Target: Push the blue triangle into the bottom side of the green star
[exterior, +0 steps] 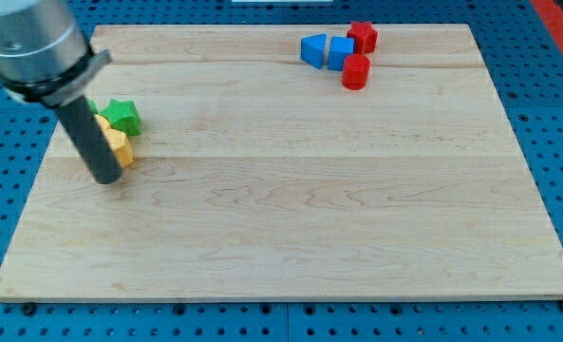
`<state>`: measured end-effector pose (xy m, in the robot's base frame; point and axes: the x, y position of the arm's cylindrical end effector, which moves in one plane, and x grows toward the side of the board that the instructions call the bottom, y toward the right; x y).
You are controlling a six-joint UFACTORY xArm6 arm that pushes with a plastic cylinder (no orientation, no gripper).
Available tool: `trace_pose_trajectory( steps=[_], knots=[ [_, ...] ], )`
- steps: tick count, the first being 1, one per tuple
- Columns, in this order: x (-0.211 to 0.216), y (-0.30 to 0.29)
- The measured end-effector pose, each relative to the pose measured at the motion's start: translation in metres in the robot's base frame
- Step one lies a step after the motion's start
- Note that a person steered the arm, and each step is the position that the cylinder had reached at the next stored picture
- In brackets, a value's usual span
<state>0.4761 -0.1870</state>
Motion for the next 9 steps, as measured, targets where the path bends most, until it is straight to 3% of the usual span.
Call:
trace_pose_trajectory(
  steps=[2, 3, 5, 6, 7, 9],
  knots=[
    [-0.005, 0.211],
    [-0.034, 0.275],
    [-0.152, 0.405],
    [-0.234, 0.422],
    [-0.284, 0.399],
    [-0.281, 0.249]
  ],
)
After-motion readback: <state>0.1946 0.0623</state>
